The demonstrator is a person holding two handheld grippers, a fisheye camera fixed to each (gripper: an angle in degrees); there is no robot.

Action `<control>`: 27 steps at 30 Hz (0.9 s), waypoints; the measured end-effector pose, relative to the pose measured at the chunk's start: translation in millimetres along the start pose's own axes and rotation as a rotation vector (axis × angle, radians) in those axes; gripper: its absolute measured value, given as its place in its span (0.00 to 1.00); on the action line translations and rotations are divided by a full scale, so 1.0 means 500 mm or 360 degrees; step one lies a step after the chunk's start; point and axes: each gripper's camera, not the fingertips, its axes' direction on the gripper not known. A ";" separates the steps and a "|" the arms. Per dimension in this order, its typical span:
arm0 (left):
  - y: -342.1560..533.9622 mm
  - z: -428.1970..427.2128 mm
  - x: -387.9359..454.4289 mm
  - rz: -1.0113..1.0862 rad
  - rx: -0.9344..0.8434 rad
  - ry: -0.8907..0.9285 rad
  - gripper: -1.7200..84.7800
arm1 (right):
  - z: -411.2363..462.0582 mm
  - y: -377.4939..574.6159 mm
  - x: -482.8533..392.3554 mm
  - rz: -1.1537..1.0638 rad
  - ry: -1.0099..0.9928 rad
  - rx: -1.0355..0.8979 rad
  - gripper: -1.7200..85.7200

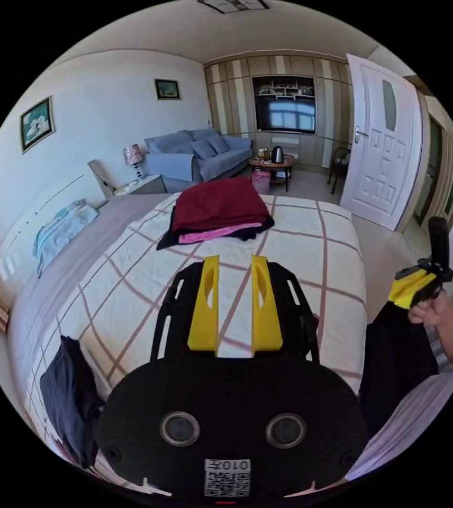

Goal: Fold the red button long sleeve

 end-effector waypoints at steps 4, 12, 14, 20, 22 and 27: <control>-0.164 0.179 0.142 0.0117 0.0010 -0.0078 0.14 | -0.106 0.084 0.034 0.0059 0.0125 0.0088 0.07; -0.279 0.454 0.221 0.0130 -0.0432 -0.0191 0.11 | -0.241 0.210 0.089 0.0186 0.0245 0.0252 0.07; -0.269 0.452 0.192 0.0045 -0.0360 -0.0146 0.10 | -0.253 0.233 0.105 0.0190 0.0241 0.0248 0.07; -0.220 0.408 0.059 -0.0367 -0.0235 0.0286 0.05 | -0.260 0.251 0.137 0.0212 0.0192 0.0248 0.06; -0.213 0.326 0.014 -0.0515 0.0090 0.0507 0.04 | -0.262 0.251 0.128 0.0200 0.0213 0.0255 0.06; -0.196 0.099 -0.076 -0.0647 0.0628 0.0978 0.03 | -0.242 0.252 0.093 0.0212 0.0260 0.0265 0.09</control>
